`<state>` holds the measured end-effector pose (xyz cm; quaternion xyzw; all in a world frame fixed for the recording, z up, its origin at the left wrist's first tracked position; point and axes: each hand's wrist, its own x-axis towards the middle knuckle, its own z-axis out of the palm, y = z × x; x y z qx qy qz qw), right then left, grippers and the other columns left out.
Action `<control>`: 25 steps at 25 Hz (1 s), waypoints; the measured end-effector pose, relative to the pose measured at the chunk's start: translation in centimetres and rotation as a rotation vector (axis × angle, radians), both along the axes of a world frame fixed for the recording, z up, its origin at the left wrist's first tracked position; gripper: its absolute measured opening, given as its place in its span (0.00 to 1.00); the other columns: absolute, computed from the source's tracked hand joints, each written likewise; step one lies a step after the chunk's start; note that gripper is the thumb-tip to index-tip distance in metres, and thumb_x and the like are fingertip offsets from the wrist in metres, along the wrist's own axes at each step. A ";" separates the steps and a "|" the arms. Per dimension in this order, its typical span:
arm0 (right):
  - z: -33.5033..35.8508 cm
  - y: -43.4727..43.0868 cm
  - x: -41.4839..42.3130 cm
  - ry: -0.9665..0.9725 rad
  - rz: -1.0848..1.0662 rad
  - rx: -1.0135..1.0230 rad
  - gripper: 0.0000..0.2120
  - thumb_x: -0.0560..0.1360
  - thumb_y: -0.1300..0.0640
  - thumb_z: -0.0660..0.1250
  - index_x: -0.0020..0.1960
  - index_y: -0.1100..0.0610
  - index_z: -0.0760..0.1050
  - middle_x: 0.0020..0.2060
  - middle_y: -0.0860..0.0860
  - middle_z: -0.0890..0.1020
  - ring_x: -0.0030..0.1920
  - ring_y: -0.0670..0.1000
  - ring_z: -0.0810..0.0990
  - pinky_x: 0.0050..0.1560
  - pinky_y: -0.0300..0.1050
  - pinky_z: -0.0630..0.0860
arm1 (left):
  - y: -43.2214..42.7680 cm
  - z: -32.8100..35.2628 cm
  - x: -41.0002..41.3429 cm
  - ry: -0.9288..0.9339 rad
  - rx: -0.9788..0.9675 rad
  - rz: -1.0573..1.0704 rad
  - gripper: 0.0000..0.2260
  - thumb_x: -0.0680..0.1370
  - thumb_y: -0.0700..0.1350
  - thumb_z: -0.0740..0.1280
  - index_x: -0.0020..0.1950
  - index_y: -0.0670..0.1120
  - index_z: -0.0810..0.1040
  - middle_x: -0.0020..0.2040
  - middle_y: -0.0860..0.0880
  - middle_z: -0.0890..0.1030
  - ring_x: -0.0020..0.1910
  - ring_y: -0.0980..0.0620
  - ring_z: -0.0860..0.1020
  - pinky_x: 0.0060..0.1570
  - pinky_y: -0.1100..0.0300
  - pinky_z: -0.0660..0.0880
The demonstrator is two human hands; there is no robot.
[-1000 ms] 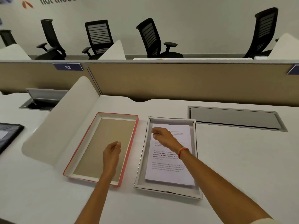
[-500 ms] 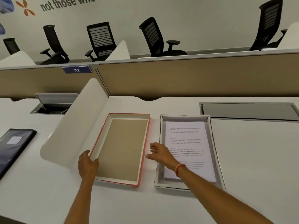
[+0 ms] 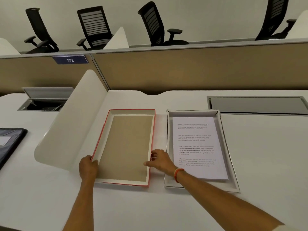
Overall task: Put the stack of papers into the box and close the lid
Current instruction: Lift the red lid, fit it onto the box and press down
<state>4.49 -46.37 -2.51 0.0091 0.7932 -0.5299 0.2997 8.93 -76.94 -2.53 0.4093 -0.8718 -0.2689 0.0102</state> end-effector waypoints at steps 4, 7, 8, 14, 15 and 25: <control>0.2 0.0 0.2 0.007 -0.022 -0.019 0.25 0.66 0.62 0.78 0.61 0.62 0.75 0.56 0.55 0.83 0.55 0.54 0.83 0.58 0.44 0.80 | -0.9 1.5 -0.6 -0.046 0.045 -0.070 0.03 0.77 0.35 0.63 0.48 0.36 0.72 0.48 0.34 0.79 0.43 0.39 0.75 0.43 0.49 0.72; 0.0 0.1 0.2 0.026 -0.029 0.016 0.26 0.65 0.68 0.76 0.62 0.62 0.75 0.57 0.56 0.83 0.56 0.56 0.83 0.60 0.49 0.80 | -1.3 5.2 -1.4 -0.075 0.187 -0.075 0.04 0.76 0.36 0.65 0.49 0.37 0.72 0.52 0.34 0.77 0.44 0.41 0.73 0.43 0.51 0.69; 0.0 0.1 0.2 0.023 -0.031 0.019 0.26 0.65 0.69 0.75 0.62 0.62 0.74 0.57 0.56 0.83 0.56 0.56 0.83 0.60 0.49 0.79 | -1.2 6.7 -1.6 -0.060 0.249 -0.056 0.06 0.75 0.36 0.67 0.49 0.37 0.73 0.53 0.35 0.77 0.45 0.42 0.73 0.44 0.51 0.69; 0.2 0.8 0.4 0.011 0.027 -0.007 0.24 0.66 0.70 0.74 0.61 0.63 0.76 0.57 0.57 0.83 0.55 0.55 0.83 0.59 0.48 0.80 | 3.4 15.9 -2.0 0.105 0.493 -0.144 0.23 0.74 0.39 0.70 0.68 0.49 0.70 0.60 0.46 0.75 0.58 0.40 0.76 0.53 0.44 0.76; 0.3 1.0 0.2 0.000 0.062 0.010 0.21 0.66 0.69 0.75 0.58 0.64 0.77 0.54 0.57 0.84 0.53 0.55 0.84 0.59 0.49 0.80 | 4.5 16.8 -2.0 0.141 0.493 -0.163 0.24 0.74 0.39 0.69 0.68 0.50 0.71 0.62 0.46 0.76 0.58 0.40 0.76 0.53 0.44 0.76; 16.7 -1.2 -4.4 -0.010 -0.098 -0.450 0.25 0.76 0.38 0.62 0.56 0.60 0.75 0.52 0.56 0.80 0.51 0.57 0.83 0.53 0.50 0.82 | 15.8 20.2 -0.3 0.288 0.035 -0.277 0.25 0.71 0.45 0.72 0.68 0.47 0.74 0.63 0.46 0.80 0.58 0.43 0.79 0.58 0.48 0.75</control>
